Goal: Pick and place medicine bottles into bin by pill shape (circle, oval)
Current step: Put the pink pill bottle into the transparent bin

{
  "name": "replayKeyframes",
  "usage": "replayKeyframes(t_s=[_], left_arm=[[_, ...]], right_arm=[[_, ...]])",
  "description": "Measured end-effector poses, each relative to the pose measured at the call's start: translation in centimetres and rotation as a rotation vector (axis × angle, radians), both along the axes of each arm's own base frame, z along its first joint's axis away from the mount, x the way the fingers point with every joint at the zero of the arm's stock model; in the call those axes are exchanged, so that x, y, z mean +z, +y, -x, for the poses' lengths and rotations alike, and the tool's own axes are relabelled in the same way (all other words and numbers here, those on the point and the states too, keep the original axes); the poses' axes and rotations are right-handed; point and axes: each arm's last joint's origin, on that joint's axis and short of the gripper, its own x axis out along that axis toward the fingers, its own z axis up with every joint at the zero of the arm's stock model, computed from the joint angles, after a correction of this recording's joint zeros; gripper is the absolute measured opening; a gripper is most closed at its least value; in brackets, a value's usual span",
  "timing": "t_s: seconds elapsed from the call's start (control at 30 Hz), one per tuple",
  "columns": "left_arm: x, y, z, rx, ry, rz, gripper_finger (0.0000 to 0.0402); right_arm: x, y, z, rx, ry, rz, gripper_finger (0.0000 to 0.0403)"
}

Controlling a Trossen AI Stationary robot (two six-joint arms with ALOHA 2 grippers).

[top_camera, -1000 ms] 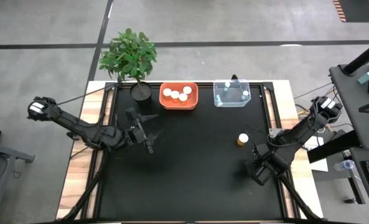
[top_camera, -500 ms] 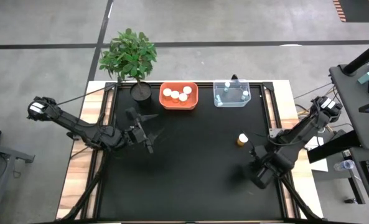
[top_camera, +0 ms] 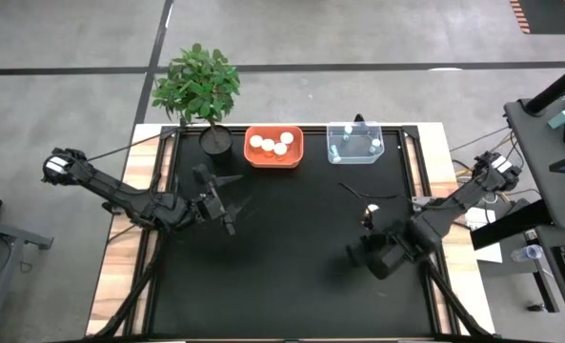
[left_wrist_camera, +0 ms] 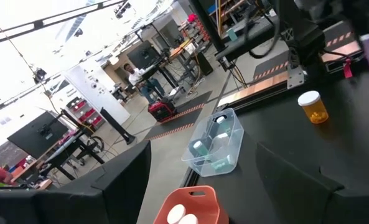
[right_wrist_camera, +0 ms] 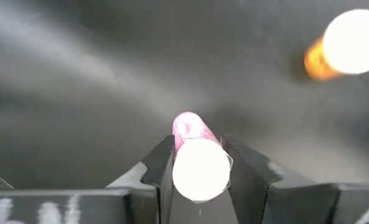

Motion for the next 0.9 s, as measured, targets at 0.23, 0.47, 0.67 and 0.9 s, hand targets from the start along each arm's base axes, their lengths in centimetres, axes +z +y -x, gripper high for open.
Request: replayKeyframes(t_s=[0.23, 0.47, 0.67, 0.9], left_arm=[[-0.1, 0.0, 0.0, 0.000, 0.003, -0.001, 0.0270], [-0.2, 0.0, 0.0, 0.000, 0.005, -0.002, 0.0270], [-0.3, 0.2, -0.1, 0.009, 0.024, -0.027, 0.0270], [-1.1, 1.8, -0.7, 0.014, 0.048, -0.028, 0.0270]], right_arm=[[3.3, -4.3, -1.9, 0.099, 0.054, 0.106, 0.0109], [5.2, -10.8, -1.7, 0.111, 0.078, 0.180, 0.0109], [5.3, -17.5, -1.6, 0.106, 0.126, 0.167, 0.0109], [4.6, -25.3, -1.0, 0.110, 0.112, 0.144, 0.0109]])
